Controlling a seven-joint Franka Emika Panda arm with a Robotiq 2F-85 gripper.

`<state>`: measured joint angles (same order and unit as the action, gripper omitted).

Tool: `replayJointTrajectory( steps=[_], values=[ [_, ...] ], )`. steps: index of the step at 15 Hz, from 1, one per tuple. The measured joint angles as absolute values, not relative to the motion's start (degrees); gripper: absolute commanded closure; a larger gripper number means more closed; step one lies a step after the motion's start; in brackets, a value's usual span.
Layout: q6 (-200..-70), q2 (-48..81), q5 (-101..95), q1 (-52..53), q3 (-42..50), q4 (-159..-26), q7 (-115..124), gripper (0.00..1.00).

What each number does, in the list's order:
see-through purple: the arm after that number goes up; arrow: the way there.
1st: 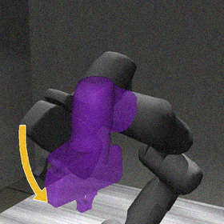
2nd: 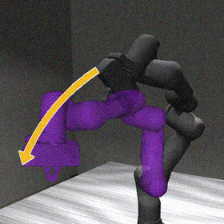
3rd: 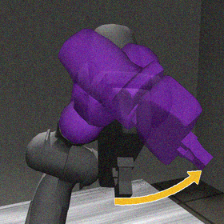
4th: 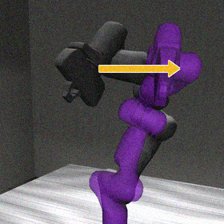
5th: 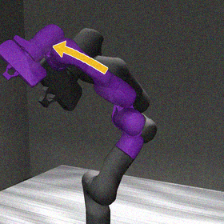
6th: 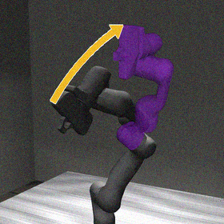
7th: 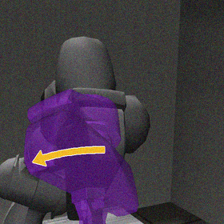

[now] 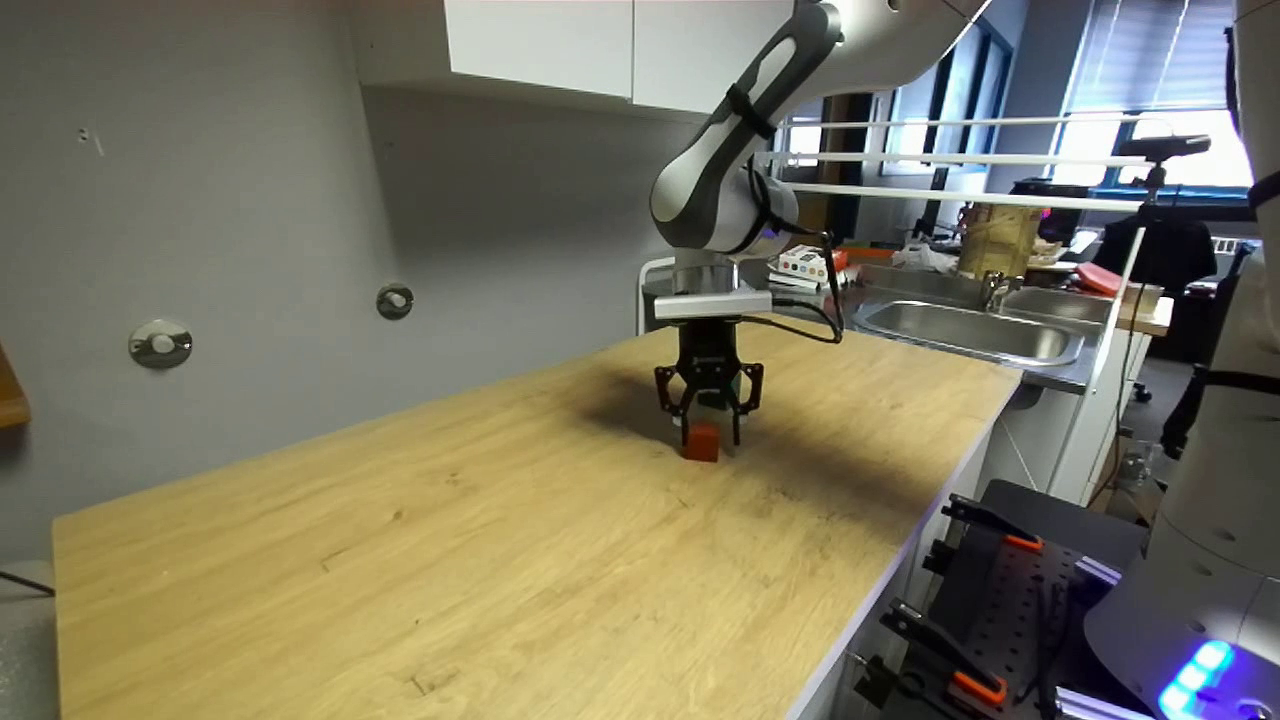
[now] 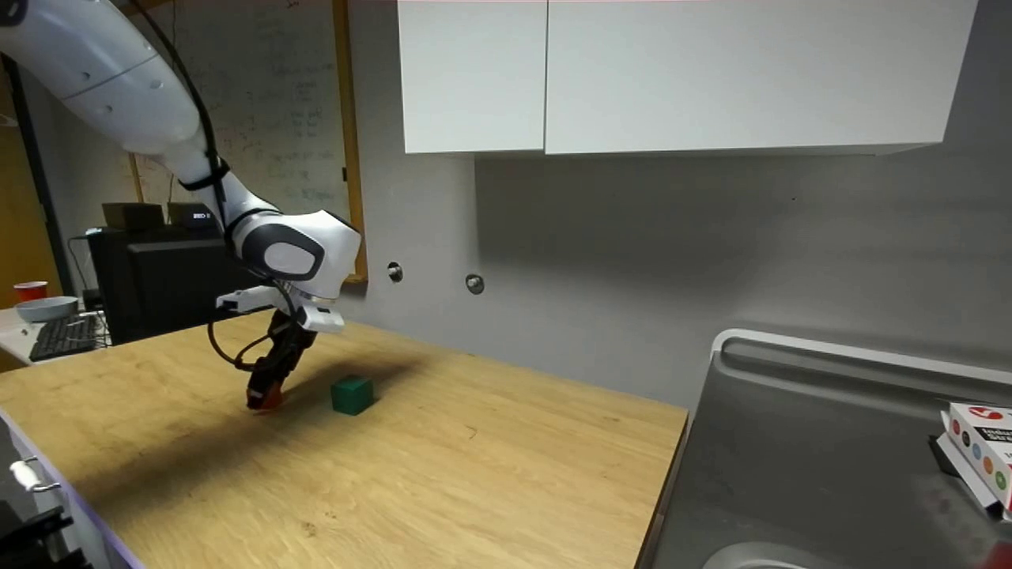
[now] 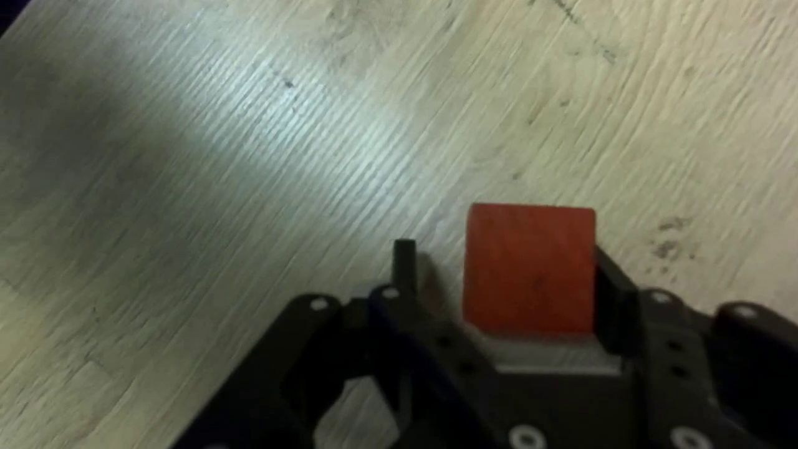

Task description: Put the orange block on the green block

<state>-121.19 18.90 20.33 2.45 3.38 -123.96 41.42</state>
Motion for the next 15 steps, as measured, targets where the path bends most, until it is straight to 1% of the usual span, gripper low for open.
replayJointTrajectory(
  steps=[1,2,3,9,15],
  values=[
    [-121.2,18.9,19.7,2.6,3.4,-124.0,42.0,0.73],
    [-121.2,18.9,19.1,2.7,3.4,-123.9,42.5,0.8],
    [-121.2,18.9,18.6,2.8,3.4,-123.9,43.0,0.81],
    [-120.9,17.6,17.4,3.5,3.3,-123.5,43.6,0.81],
    [-119.6,11.5,18.3,1.6,3.3,-123.1,39.8,0.81]
  ],
)
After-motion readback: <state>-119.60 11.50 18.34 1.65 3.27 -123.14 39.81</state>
